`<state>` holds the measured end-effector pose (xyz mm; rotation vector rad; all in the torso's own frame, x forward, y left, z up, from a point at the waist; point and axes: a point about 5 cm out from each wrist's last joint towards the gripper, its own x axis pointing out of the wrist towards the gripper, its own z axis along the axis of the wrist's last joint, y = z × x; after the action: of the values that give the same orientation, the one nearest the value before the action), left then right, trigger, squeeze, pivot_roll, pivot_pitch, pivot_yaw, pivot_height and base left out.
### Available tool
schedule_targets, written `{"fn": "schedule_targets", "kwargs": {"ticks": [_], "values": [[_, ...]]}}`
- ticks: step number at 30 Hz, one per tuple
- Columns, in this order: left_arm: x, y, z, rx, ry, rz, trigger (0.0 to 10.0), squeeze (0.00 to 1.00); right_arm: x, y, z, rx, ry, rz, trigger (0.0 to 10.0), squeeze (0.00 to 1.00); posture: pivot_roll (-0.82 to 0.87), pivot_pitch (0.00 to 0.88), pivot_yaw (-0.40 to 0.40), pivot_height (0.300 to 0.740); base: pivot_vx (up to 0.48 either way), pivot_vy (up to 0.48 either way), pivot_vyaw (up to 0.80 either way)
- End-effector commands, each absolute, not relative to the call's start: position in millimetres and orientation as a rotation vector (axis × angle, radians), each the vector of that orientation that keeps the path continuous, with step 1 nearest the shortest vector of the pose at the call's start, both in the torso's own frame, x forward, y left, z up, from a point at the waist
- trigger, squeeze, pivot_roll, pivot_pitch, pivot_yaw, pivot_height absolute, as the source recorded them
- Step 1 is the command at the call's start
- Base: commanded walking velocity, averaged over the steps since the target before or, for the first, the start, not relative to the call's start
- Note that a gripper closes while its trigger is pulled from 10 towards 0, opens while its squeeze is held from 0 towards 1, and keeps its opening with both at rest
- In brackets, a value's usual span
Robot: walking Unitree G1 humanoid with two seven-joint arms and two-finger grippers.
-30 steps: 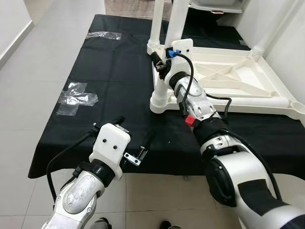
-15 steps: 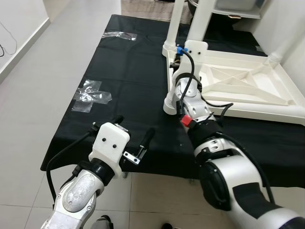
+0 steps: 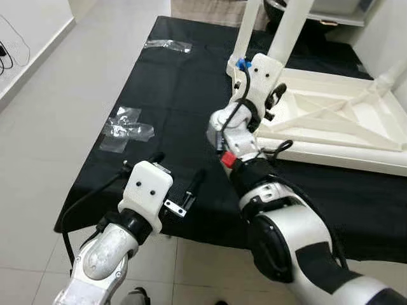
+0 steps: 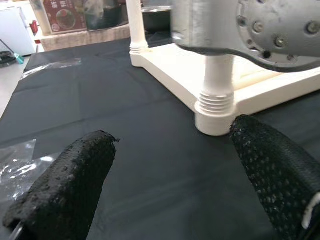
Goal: Building children table
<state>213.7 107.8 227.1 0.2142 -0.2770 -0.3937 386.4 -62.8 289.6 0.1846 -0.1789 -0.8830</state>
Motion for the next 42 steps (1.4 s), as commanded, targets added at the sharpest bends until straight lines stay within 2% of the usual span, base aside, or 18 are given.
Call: {"fn": "schedule_targets", "kwargs": {"ticks": [1, 5, 12, 17, 26, 27, 34, 35, 36, 41, 42], "values": [[212.2, 108.0, 226.6, 0.222, -0.27, -0.395, 10.0, 0.0, 384.0, -78.1, 240.7, 0.137, 0.043, -1.034, 10.0, 0.0, 0.21, 0.248, -0.123, 0.74, 0.0, 0.0, 0.0], [211.9, 108.1, 228.4, 0.225, -0.275, -0.387, 10.0, 0.0, 381.3, -76.3, 252.9, 0.175, 0.019, -1.118, 10.0, 0.0, 0.22, 0.253, -0.134, 0.74, 0.0, 0.0, 0.0], [210.5, 106.9, 228.2, 0.216, -0.274, -0.393, 10.0, 0.0, 381.4, -68.8, 260.5, 0.22, 0.014, -1.088, 10.0, 0.0, 0.21, 0.252, -0.133, 0.74, 0.0, 0.0, 0.0], [201.9, 91.0, 220.6, 0.16, -0.23, -0.535, 10.0, 0.0, 382.1, -70.7, 262.3, 0.192, -0.003, -1.108, 10.0, 0.0, 0.19, 0.247, -0.128, 0.74, 0.0, 0.0, 0.0], [199.2, 85.6, 217.5, 0.168, -0.226, -0.556, 10.0, 0.0, 383.3, -69.2, 262.1, 0.208, -0.012, -1.075, 10.0, 0.0, 0.19, 0.238, -0.129, 0.74, 0.0, 0.0, 0.0], [197.5, 84.2, 216.0, 0.162, -0.221, -0.56, 10.0, 0.0, 383.9, -66.8, 261.9, 0.234, -0.007, -1.047, 10.0, 1.0, 0.19, 0.23, -0.13, 0.74, 0.0, 0.0, 0.0], [196.1, 85.1, 213.5, 0.161, -0.211, -0.558, 10.0, 0.0, 383.7, -65.5, 262.9, 0.23, -0.027, -1.04, 10.0, 1.0, 0.19, 0.227, -0.13, 0.74, 0.0, 0.0, 0.0], [195.9, 85.8, 212.9, 0.164, -0.207, -0.556, 10.0, 0.0, 383.8, -65.0, 263.4, 0.237, -0.031, -1.034, 10.0, 0.15, 0.19, 0.227, -0.13, 0.74, 0.0, 0.0, 0.0], [195.7, 86.3, 212.5, 0.163, -0.205, -0.555, 10.0, 0.0, 383.7, -64.5, 263.7, 0.251, -0.033, -1.033, 10.0, 0.0, 0.19, 0.227, -0.13, 0.74, 0.0, 0.0, 0.0], [195.4, 86.4, 211.1, 0.168, -0.202, -0.555, 10.0, 0.0, 384.6, -62.9, 269.2, 0.274, -0.07, -0.995, 10.0, 0.0, 0.18, 0.222, -0.13, 0.74, 0.0, 0.0, 0.0], [196.1, 86.6, 210.4, 0.175, -0.204, -0.553, 10.0, 0.0, 386.1, -60.9, 274.3, 0.288, -0.1, -0.94, 10.0, 0.0, 0.18, 0.217, -0.125, 0.74, 0.0, 0.0, 0.0]]}}
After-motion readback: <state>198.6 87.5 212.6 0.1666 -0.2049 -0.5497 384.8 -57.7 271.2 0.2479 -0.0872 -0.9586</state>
